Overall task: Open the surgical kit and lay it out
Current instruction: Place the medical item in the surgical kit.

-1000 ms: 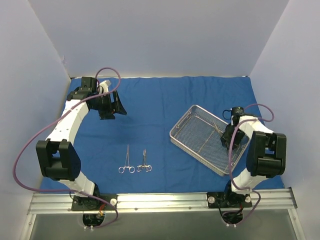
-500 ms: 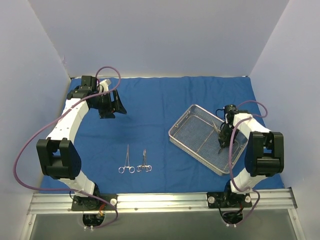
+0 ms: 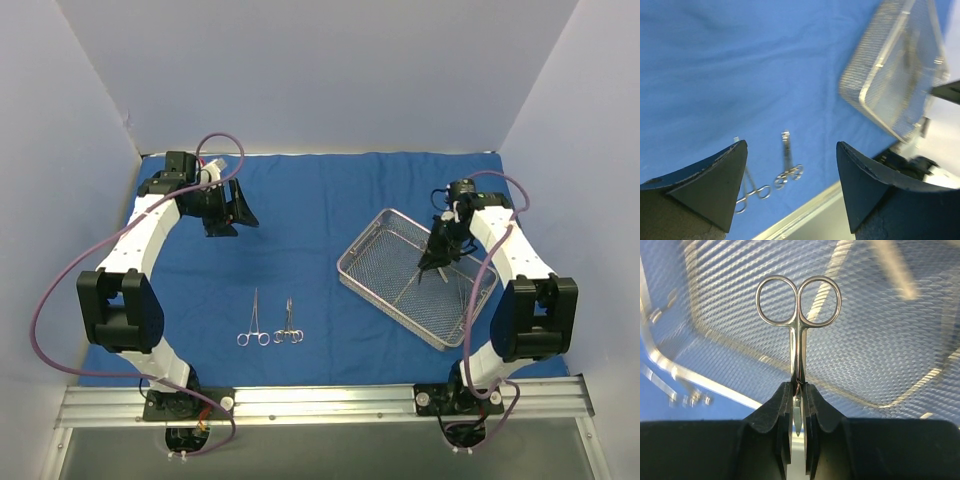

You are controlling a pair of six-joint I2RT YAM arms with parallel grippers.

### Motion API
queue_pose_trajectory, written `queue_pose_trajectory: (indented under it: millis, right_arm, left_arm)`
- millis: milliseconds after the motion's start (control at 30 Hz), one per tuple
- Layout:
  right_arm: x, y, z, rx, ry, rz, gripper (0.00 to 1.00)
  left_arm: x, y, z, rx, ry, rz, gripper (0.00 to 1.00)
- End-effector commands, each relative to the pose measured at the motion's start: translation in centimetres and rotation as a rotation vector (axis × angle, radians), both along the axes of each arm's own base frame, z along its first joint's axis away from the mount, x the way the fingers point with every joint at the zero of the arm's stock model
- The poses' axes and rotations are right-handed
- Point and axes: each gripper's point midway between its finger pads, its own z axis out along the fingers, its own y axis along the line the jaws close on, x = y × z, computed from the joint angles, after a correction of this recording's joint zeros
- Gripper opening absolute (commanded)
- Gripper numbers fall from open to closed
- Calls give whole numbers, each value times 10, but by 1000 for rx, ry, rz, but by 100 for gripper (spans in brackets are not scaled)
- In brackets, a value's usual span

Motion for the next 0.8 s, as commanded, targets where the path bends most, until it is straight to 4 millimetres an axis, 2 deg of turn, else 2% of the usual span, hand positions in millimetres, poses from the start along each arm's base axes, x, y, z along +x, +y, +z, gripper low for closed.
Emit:
queue_pose_trajectory:
  millis: [0,100,133,200,233,300,333,400,467,567,767]
  right_arm:
    - [5,47,31,154,-71,203,0]
    - [21,69,39,127,-145,363,0]
    - [26,89,49,109,-195,465,0]
    - [32,112,50,89,-227,568,0]
    - [34,132,57,74,-272,665,0]
    - [36,150,57,46,-300,747,0]
    - [35,167,63,25,-334,811,0]
    - [34,179,61,-38,-348,909,0]
    - [33,192,68,-104,-398,1004,0]
    - [23,212,73,-142,-436,1087,0]
    - [3,228,73,-180,-465,1209,0]
  left_arm:
    - [11,-20,32,-148,-101,-72,81]
    - [12,-33,39,-243,-118,-93,81]
    - [8,-41,47,-303,-111,-112,81]
    - [7,-49,50,-362,-123,-141,82]
    - [4,-54,56,-411,-108,-155,82]
    - [1,-65,60,-464,-125,-200,83]
    - [-5,-71,66,-515,-101,-218,84]
    - [-9,-82,68,-572,-83,-237,84]
    - [-15,-89,71,-612,-82,-274,85]
    - [-22,-95,59,-623,-5,-270,85]
    - [-38,-113,43,-611,90,-322,84]
